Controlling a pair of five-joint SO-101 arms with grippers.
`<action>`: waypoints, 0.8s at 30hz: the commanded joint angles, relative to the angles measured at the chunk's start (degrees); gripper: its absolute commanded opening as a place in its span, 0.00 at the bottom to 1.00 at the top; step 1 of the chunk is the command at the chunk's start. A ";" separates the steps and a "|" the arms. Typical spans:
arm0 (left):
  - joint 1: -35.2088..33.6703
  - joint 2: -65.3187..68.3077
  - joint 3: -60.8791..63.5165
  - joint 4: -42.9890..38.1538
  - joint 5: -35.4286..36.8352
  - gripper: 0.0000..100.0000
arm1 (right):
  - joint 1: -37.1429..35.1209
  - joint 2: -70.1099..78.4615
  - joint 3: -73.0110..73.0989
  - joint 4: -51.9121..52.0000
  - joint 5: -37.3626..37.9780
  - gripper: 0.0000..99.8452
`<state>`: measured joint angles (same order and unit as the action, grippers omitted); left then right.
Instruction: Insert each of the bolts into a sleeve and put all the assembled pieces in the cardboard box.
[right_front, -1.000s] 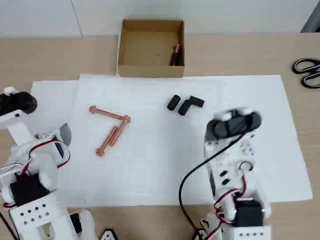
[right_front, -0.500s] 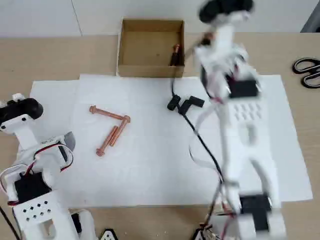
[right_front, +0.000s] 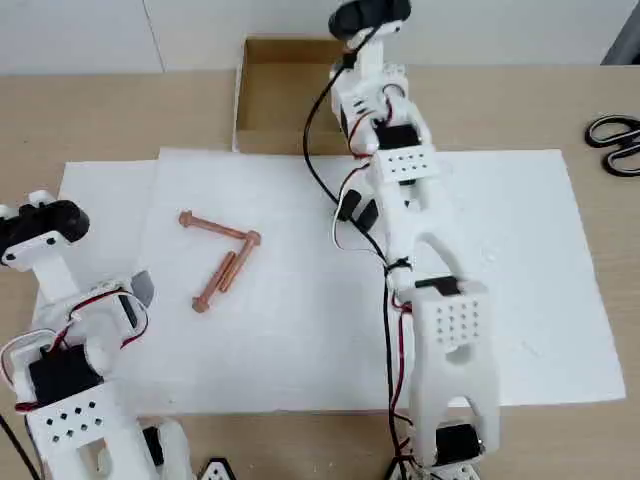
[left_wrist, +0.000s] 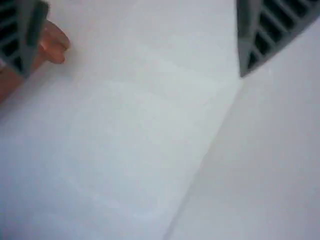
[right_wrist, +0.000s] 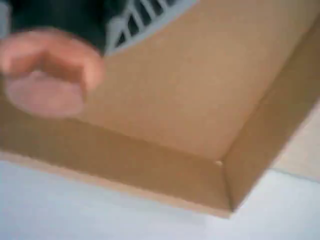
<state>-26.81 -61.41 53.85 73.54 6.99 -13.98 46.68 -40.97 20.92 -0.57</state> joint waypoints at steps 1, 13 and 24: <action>-0.35 -0.18 -0.22 0.09 -0.35 0.25 | -1.19 3.30 -7.47 -6.11 -0.35 0.00; -0.26 -0.18 -0.22 0.00 -0.35 0.25 | -4.26 14.37 -13.19 -6.55 -0.26 0.01; -0.26 -0.18 -0.22 0.00 -0.35 0.25 | -3.65 14.73 -13.27 -6.46 -0.26 0.20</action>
<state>-26.81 -61.41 53.85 73.54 6.90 -18.20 64.53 -50.99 15.82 -0.57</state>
